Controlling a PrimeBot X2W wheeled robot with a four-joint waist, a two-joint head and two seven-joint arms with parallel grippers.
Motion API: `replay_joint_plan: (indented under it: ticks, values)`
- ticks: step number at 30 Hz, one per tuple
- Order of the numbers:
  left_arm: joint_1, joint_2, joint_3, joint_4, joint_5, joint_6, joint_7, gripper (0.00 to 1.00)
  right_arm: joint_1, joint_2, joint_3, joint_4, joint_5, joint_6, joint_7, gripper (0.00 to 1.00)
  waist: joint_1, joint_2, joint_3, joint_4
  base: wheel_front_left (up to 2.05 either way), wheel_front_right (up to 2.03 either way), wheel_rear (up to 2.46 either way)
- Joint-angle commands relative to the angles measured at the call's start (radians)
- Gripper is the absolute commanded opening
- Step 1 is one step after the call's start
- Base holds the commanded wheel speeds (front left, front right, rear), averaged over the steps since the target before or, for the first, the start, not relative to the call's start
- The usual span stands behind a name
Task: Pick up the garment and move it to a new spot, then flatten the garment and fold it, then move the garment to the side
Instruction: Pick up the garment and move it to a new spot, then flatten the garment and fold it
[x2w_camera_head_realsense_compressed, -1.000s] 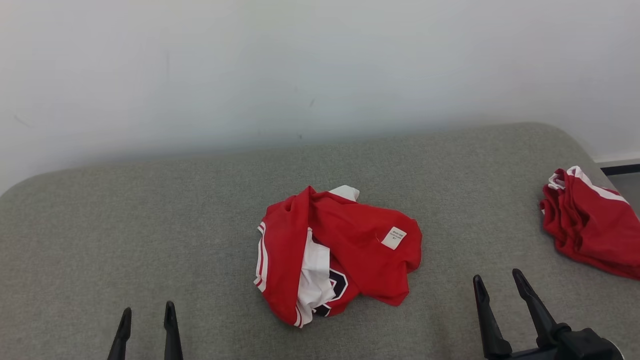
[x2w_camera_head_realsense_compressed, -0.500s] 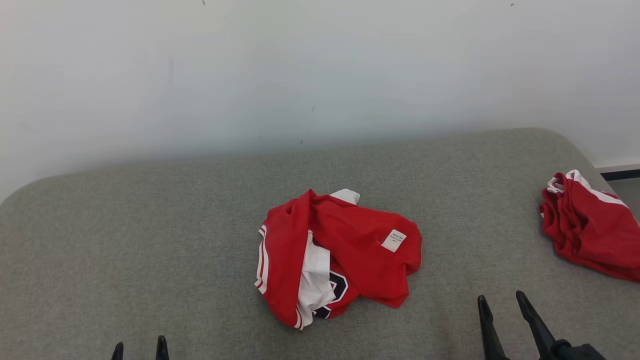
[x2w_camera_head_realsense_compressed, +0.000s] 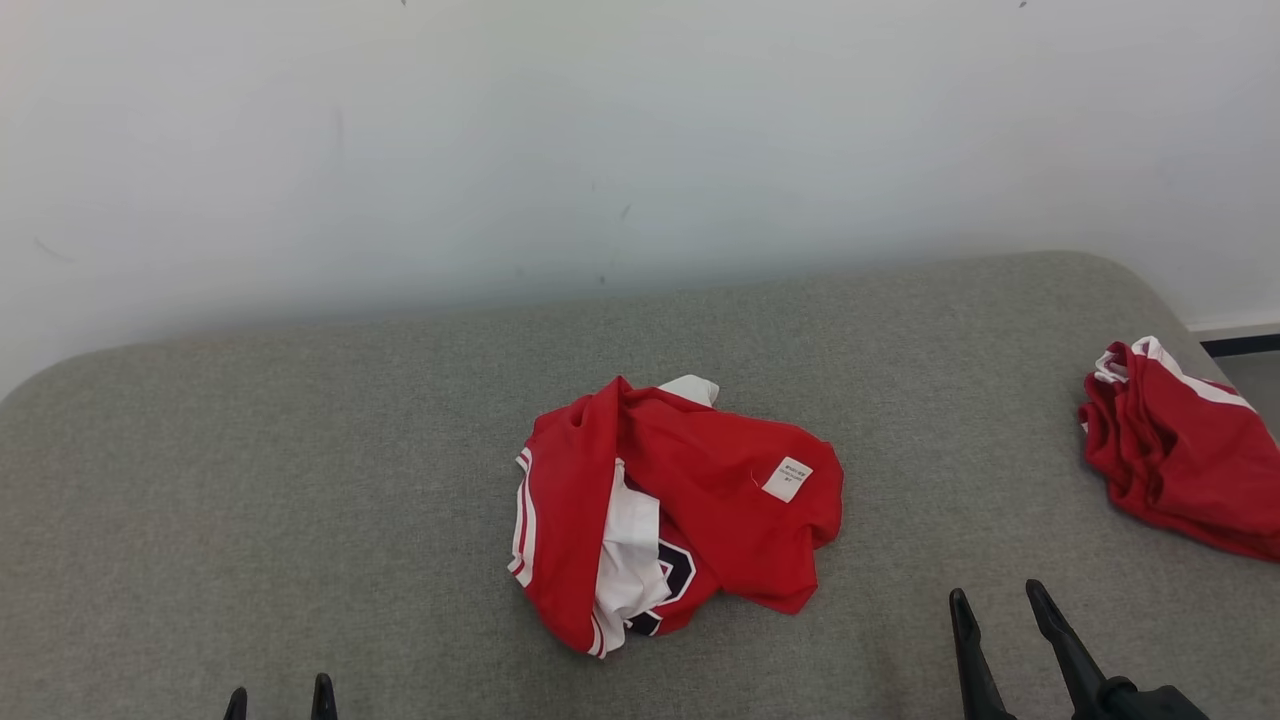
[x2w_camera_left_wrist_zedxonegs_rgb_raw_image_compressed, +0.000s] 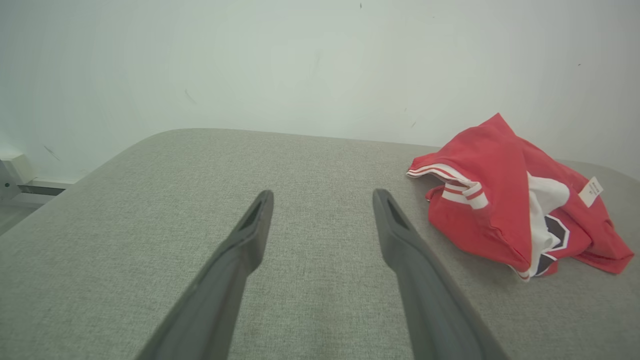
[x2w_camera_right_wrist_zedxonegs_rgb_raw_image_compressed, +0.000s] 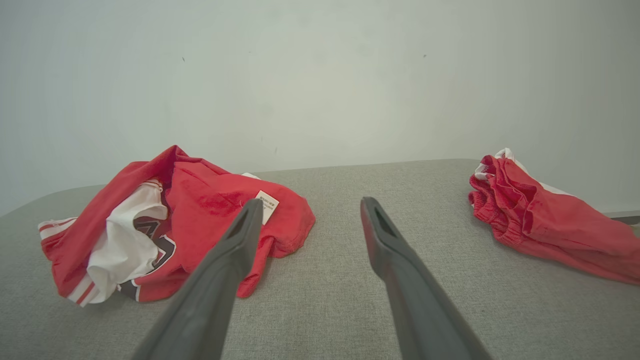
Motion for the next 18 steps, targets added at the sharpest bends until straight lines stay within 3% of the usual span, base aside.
replay_joint_plan:
  ticks: [1, 10, 18]
  values:
    - [-0.007, -0.002, 0.001, 0.003, -0.008, 0.001, -0.003, 1.00, -0.004, -0.001, 0.001, -0.001, -0.003, -0.003, 0.000, 1.00, 0.0000, -0.0001, 0.000, 0.002, 0.00, 0.00, 0.00]
    - [-0.012, -0.002, 0.000, 0.012, -0.020, -0.007, -0.003, 1.00, -0.010, -0.001, 0.006, 0.001, -0.001, -0.003, 0.000, 1.00, 0.0000, -0.0001, 0.003, 0.005, 0.00, 0.00, 0.00]
    - [-0.078, -0.002, -0.074, 0.080, -0.044, -0.040, -0.003, 1.00, -0.015, 0.004, 0.020, 0.000, 0.001, -0.003, 0.000, 1.00, 0.0000, -0.0001, 0.009, -0.017, 0.00, 0.00, 0.00]
